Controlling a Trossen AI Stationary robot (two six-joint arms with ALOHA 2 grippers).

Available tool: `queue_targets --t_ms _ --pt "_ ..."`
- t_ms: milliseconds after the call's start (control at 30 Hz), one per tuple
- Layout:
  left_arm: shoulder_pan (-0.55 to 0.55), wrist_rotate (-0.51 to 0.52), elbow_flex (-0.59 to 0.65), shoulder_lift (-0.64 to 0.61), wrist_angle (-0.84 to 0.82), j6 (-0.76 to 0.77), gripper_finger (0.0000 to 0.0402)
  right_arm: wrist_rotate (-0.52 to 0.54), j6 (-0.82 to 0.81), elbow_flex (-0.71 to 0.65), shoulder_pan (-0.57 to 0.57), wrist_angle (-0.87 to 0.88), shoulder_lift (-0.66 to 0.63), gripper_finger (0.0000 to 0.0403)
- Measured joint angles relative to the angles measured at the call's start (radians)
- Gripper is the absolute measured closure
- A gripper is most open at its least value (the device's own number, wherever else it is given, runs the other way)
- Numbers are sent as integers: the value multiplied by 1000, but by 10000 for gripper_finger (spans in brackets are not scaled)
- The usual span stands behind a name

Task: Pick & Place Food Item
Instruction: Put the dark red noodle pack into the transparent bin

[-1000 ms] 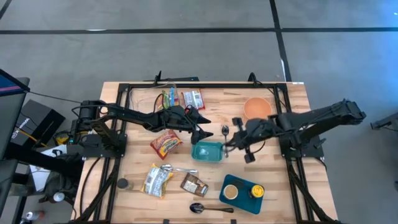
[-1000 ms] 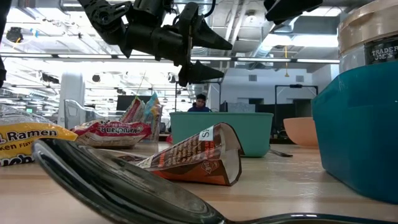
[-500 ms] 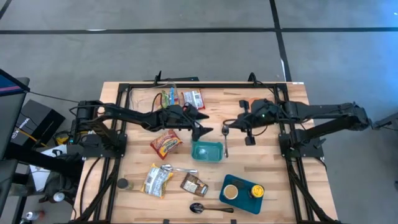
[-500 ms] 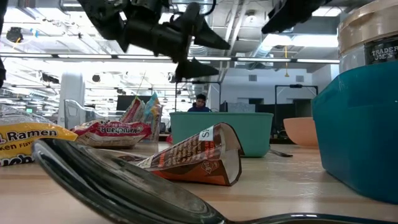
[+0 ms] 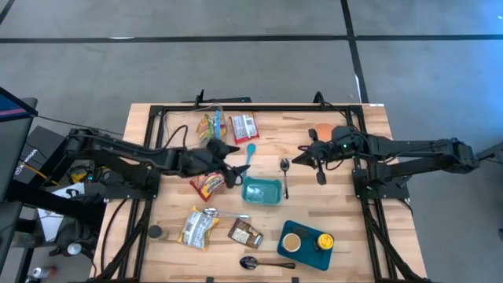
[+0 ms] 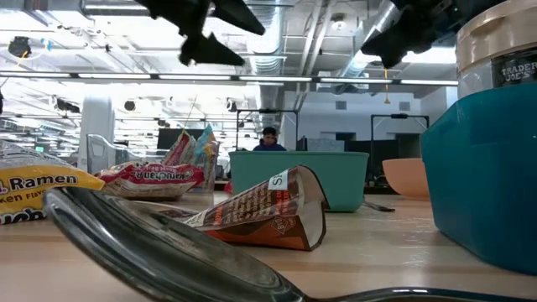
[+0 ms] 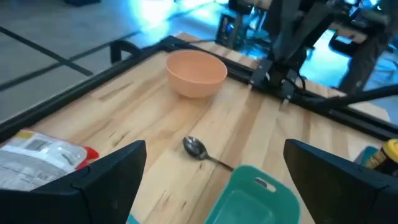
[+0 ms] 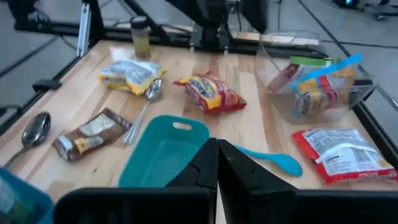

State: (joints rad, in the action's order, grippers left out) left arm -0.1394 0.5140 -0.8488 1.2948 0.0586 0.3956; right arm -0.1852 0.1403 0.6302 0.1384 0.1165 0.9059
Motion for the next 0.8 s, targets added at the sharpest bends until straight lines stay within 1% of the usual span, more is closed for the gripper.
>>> queue_targets --t_ms 100,200,267,433,500,667,733,800 --pt "-70 118 1 -21 -64 57 27 2 -28 -13 7 -1 -4 403" --pt "-129 201 1 -26 -98 121 27 2 -75 -15 8 3 -3 403" --pt "-161 224 1 -27 -115 165 27 2 -96 -15 8 2 -3 403" --pt "-216 223 1 -27 -195 279 27 19 -126 -15 8 2 -3 403" --pt "-230 155 1 -26 -205 286 27 33 -126 -15 3 2 -3 403" --pt "-248 -118 1 -34 -194 298 27 37 -126 -15 -1 2 -3 403" --pt "-251 -163 1 -34 -205 329 27 37 -126 -15 -2 2 -3 403" --pt "-249 -167 1 -34 -236 391 27 37 -126 -15 -2 2 -3 403"
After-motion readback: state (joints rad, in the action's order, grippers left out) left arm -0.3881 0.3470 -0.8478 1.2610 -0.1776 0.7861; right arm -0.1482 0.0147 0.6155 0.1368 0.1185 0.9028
